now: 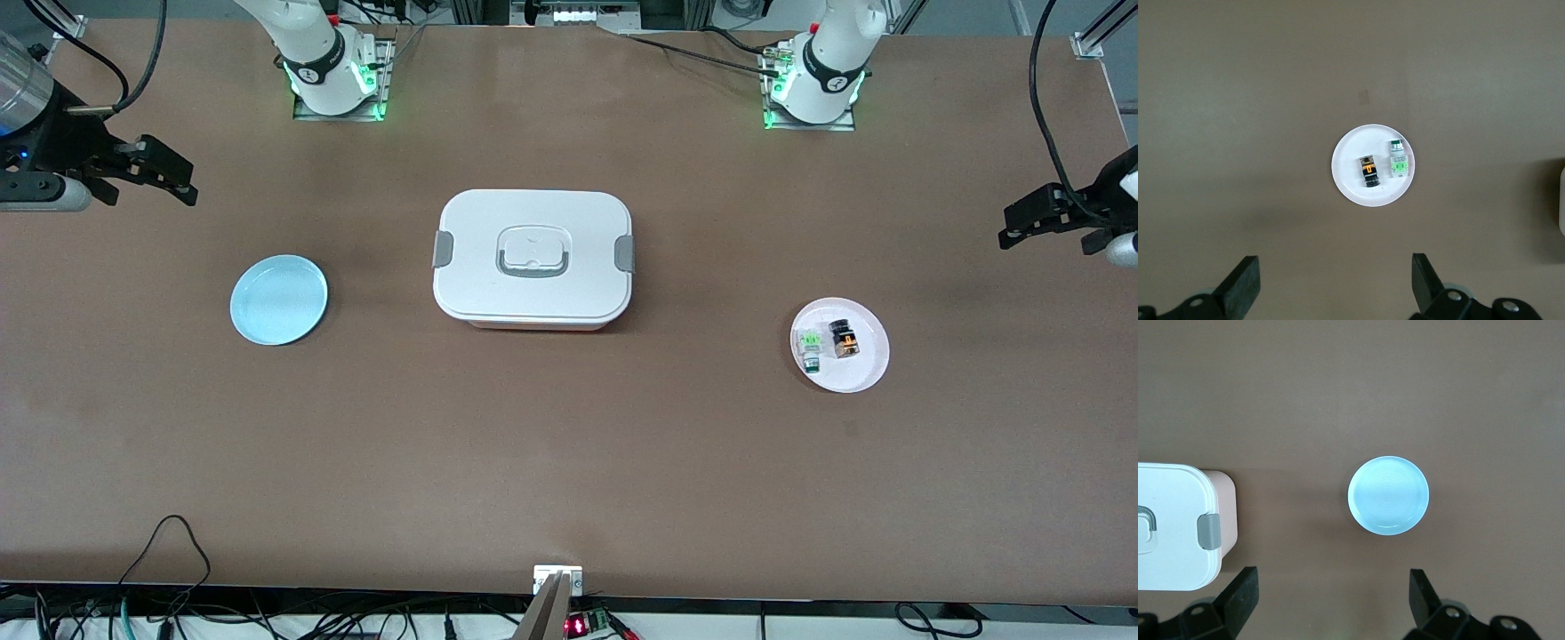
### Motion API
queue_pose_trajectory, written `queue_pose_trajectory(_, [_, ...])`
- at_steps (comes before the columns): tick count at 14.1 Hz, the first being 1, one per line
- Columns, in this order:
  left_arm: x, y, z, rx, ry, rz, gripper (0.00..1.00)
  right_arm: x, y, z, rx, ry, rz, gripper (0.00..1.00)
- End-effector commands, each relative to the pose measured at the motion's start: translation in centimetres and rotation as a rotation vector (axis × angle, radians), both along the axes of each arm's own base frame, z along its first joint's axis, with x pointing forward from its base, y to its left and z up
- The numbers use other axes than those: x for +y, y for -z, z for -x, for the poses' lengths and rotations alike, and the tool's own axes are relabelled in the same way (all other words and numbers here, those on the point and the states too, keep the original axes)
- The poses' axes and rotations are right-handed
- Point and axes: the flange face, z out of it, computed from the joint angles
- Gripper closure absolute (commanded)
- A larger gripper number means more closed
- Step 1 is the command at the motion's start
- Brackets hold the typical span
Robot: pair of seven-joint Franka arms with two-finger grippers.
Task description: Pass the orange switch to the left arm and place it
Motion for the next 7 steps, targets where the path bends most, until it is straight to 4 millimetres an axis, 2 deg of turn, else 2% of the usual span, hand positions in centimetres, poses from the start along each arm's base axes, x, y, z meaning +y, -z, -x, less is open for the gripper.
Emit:
queue_pose_trajectory(1, [-0.71,-0.69,-0.23,0.001,0.007,-0.02,0.0,-0.14,-0.75,-0.06,-0.004,0.012,0.012,0.0])
queue_pose_trajectory(7, [-0.26,-0.44,-0.5,-0.001,-0.001,-0.023,0.0,-0.23,-0.73,-0.05,-0.002,0.014,0.012,0.0])
